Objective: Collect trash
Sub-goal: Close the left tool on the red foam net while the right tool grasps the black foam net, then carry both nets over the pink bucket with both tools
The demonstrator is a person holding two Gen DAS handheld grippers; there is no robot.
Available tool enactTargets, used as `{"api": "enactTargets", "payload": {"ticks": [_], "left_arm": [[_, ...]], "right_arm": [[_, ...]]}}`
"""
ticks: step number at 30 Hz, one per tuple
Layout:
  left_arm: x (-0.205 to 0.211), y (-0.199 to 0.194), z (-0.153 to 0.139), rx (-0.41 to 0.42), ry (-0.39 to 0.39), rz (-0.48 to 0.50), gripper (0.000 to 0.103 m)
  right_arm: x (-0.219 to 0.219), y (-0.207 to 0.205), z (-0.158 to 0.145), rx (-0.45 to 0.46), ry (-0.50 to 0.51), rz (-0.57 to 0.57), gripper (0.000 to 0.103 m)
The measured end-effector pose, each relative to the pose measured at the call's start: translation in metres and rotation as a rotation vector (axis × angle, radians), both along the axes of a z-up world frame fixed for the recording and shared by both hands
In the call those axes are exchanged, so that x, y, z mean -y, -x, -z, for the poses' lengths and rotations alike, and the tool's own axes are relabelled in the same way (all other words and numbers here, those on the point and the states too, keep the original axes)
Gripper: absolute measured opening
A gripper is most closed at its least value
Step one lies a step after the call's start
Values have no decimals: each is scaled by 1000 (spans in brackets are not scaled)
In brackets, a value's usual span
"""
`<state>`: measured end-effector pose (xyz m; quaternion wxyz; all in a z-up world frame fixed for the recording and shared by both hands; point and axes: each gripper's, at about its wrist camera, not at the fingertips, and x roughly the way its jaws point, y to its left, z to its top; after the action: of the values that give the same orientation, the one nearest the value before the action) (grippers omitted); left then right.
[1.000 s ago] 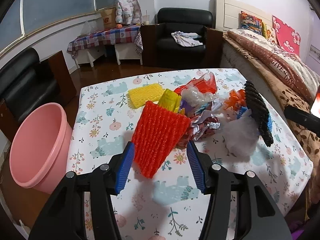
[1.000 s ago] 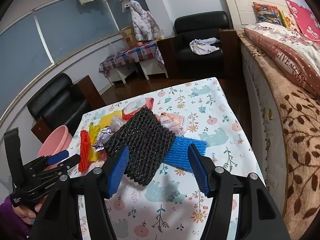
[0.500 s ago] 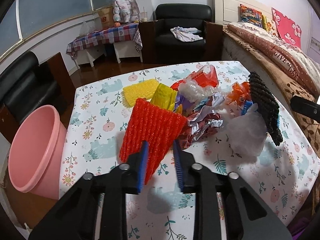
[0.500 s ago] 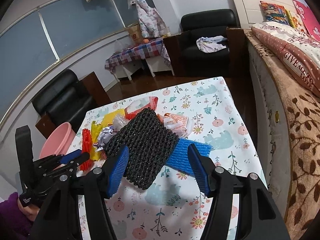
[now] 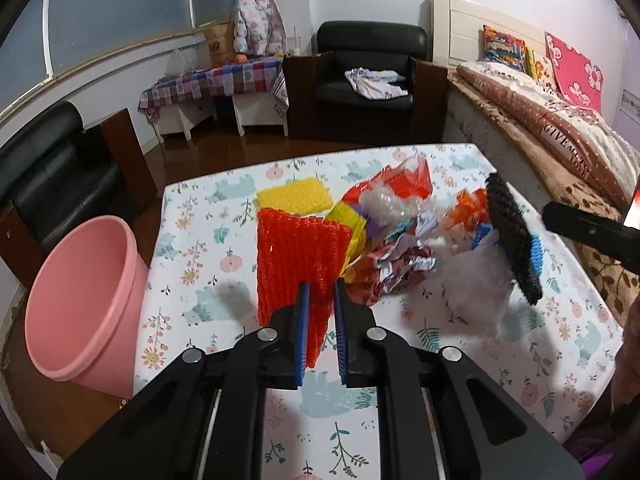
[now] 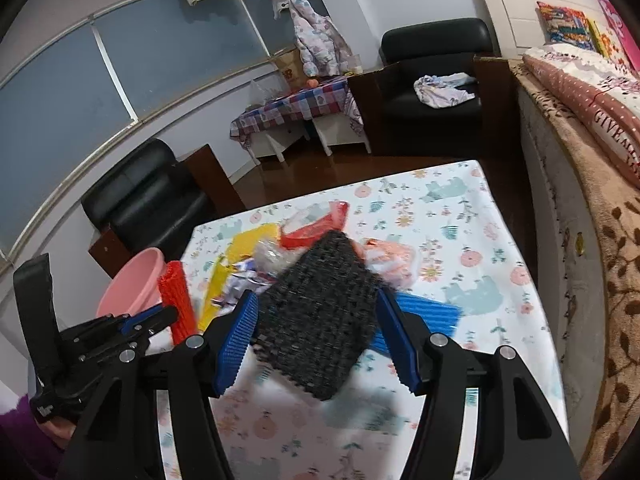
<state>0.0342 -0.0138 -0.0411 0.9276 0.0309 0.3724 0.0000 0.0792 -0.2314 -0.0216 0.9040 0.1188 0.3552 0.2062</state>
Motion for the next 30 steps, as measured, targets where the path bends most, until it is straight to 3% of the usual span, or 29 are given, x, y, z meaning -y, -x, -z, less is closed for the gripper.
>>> {"api": "enactTargets", "payload": {"ticks": [14,18,22,26,30], "left_arm": [[-12,25,-24,87,65,41,12],[-17,28,-25,98,87,68,12],[-21,31,-26,104,104,104,12],[-27,32,-28,111,120,139,12],[-32,32,-29,125,155,152,12]], "right_arm": [[-29,-18,-3,-81,21,102,60],[-28,-22,5,-142,33,140,42],[-20,-17,12,-185,30,184,16],[-12,-6,14,-207,25,217,10],[-7,10,-1,-168,38,236,10]]}}
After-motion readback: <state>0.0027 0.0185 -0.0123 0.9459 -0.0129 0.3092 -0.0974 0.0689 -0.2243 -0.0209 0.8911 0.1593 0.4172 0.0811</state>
